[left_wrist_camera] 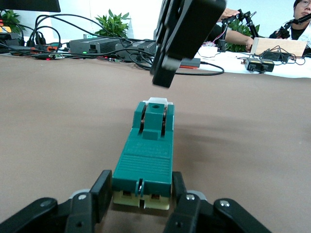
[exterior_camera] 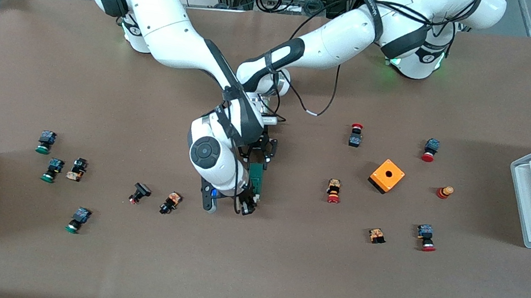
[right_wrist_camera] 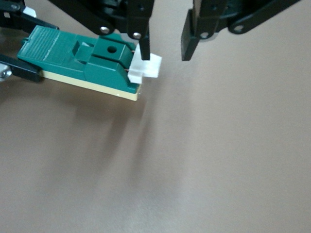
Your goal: Close load switch with both arms
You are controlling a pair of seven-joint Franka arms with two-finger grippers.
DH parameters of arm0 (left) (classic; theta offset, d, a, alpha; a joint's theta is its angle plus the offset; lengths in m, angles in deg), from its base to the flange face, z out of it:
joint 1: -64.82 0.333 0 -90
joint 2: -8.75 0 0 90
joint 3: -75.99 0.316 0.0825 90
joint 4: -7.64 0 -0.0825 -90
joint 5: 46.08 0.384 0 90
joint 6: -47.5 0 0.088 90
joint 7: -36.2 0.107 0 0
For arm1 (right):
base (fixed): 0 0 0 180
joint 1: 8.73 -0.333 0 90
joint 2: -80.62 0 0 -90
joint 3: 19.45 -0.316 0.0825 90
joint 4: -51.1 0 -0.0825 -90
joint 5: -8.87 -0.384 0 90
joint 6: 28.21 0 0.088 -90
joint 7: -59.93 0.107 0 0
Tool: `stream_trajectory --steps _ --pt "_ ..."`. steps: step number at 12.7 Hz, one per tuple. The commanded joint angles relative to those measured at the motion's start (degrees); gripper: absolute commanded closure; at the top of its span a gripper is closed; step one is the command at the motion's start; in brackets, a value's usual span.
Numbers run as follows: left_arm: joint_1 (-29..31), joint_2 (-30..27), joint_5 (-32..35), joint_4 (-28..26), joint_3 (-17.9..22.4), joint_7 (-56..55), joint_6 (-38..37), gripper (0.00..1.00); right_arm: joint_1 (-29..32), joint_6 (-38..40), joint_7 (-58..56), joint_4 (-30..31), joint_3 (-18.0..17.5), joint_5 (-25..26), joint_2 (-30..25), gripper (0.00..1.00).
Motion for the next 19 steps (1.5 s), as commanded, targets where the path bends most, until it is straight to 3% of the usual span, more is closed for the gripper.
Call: stream_trajectory --steps 1,4,6,7,9,12,14,16,19 --pt "0.12 1.23 -0.12 0.91 -0.21 0.22 0.43 0.43 2.61 5.57 -4.83 0.65 -0.09 -1.15 -6.13 0.00" --pt "0.12 1.23 -0.04 0.91 -0.21 0.31 0.43 0.43 7.96 12.32 -19.38 6.53 -0.09 -0.88 -16.15 0.00" --pt "0.12 1.23 -0.12 0.91 -0.12 0.31 0.61 0.39 12.88 21.01 -31.34 6.81 -0.18 -0.88 -20.82 0.00" --pt "0.21 1.14 -0.21 0.91 -0.21 0.22 0.61 0.31 15.08 24.44 -36.01 6.81 -0.18 -0.79 -22.84 0.00" --pt "0.30 0.88 -0.30 0.91 -0.21 0.31 0.70 0.00 19.56 32.17 -47.59 7.33 -0.09 0.08 -27.23 0.00" --pt "0.21 0.53 -1.17 0.91 -0.12 0.31 0.70 0.00 25.19 37.03 -69.12 11.63 -0.53 7.27 -35.66 0.00" --pt "0.21 0.44 -1.26 0.91 -0.12 0.22 0.79 0.00 28.01 39.23 -81.88 14.79 -1.76 14.98 -41.20 0.00" --pt "0.12 -0.08 -3.71 0.91 -0.12 0.57 0.70 0.00 28.63 38.98 -89.64 20.14 -1.68 20.46 -47.70 0.00" --pt "-0.05 -2.10 -10.21 1.09 -0.21 8.11 0.52 0.00 31.26 37.67 -95.71 25.86 -0.54 23.98 -54.57 0.00"
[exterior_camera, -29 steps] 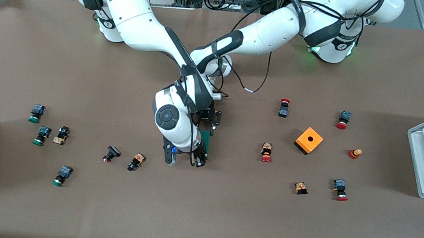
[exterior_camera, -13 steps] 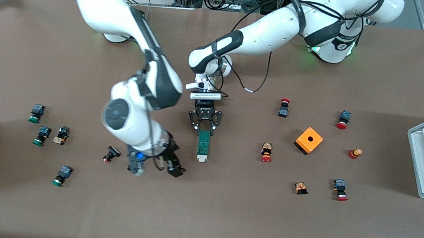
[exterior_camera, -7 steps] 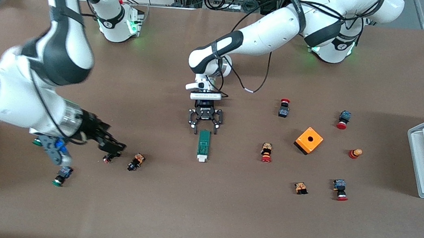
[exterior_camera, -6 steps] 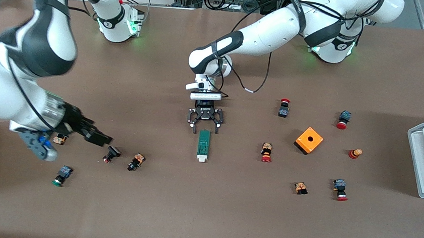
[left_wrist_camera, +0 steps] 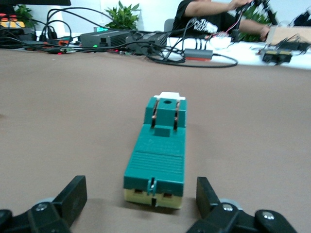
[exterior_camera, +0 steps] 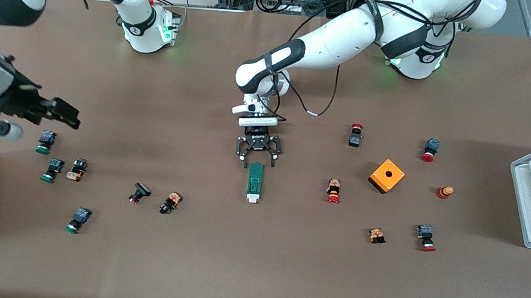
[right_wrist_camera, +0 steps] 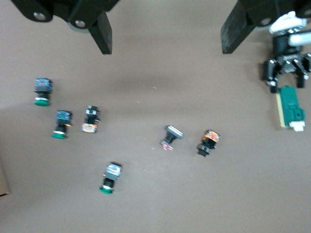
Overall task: Close load switch with both arms
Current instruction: 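Open the left gripper and lift it off the switch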
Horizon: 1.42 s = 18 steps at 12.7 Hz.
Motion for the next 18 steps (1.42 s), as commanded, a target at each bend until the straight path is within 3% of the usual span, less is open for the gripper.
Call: stream_trajectory --steps 1,6,15,18 --pt "-0.12 -2.13 -4.48 0.26 -0.15 4.57 0.31 0.00 1.65 -4.17 -7.50 8.47 2.11 1.94 -6.85 0.00" --pt "0.15 -4.85 -4.92 0.26 -1.56 5.10 0.58 0.00 1.56 -10.78 -10.52 17.27 3.71 1.94 -11.26 0.00" --pt "1.63 -17.24 -17.21 -0.09 -2.88 21.51 4.61 0.00 1.48 -10.78 -10.61 16.84 3.45 1.85 -11.26 0.00" --pt "2.95 -21.98 -23.45 0.00 -2.88 30.81 7.16 0.00 1.30 -6.75 -10.61 11.67 3.45 1.41 -8.02 0.00"
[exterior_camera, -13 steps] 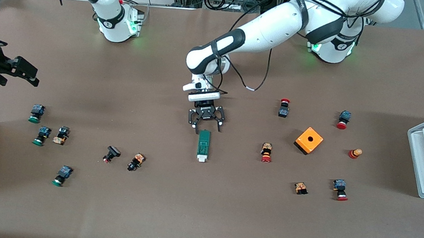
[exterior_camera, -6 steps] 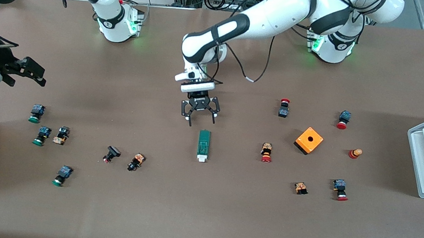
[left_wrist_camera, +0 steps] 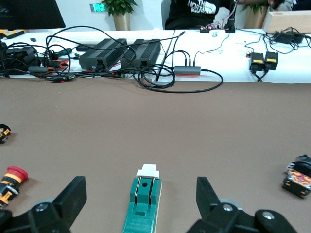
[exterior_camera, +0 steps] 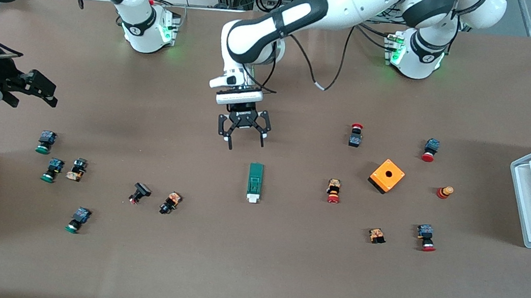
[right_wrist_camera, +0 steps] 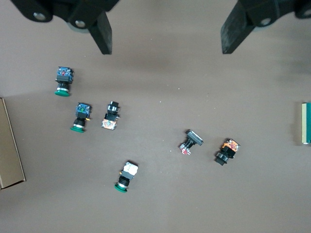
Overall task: Close load switch with both arms
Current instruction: 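Open the left gripper and lift it off the switch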
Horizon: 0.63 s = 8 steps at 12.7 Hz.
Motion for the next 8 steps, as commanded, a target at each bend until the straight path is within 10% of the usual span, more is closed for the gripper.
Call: stream_trajectory --steps 1,8 --pt "1.64 -5.32 -5.93 -1.17 -0.22 9.18 1.64 0.00 -0.26 3.51 -0.38 -4.57 0.03 0.56 2.32 0.00" --pt "5.67 -14.90 -20.88 -0.99 -0.22 34.23 2.60 0.00 -0.61 3.61 -0.30 -5.54 -0.23 0.48 2.85 0.00"
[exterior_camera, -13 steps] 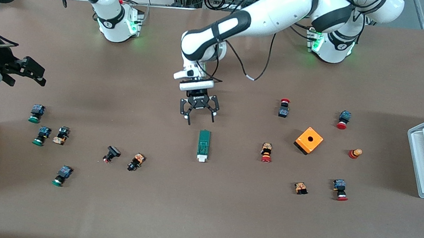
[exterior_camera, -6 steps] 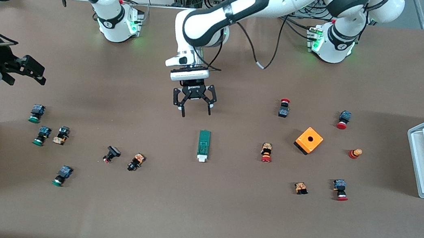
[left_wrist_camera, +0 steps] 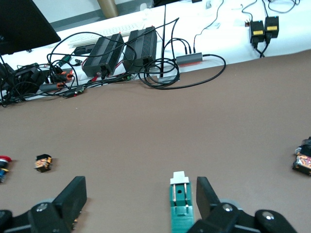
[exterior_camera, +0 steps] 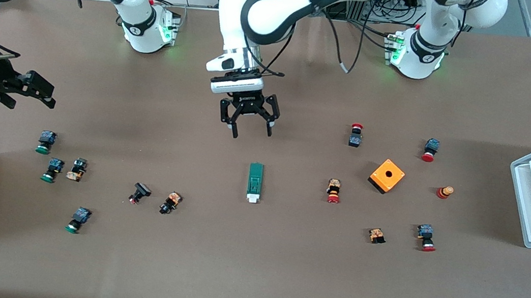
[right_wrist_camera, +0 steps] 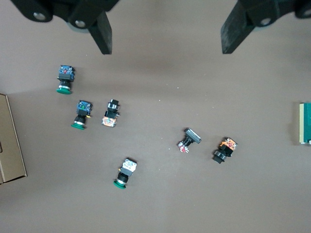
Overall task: Close load switch with both arms
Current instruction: 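Open the left gripper and lift it off the switch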
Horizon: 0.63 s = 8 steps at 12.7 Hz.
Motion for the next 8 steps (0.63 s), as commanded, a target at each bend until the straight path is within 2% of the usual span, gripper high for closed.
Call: stream_trajectory --steps 1,8 --pt "2.32 -4.28 -5.40 -1.12 -0.14 9.17 0.72 0.00 -0.41 1.54 -0.04 -1.82 -0.01 0.48 0.73 0.00" --pt "7.33 -11.58 -18.33 -0.77 0.47 28.08 2.92 0.00 -0.24 2.77 -0.38 -1.82 0.60 0.39 0.03 0.00"
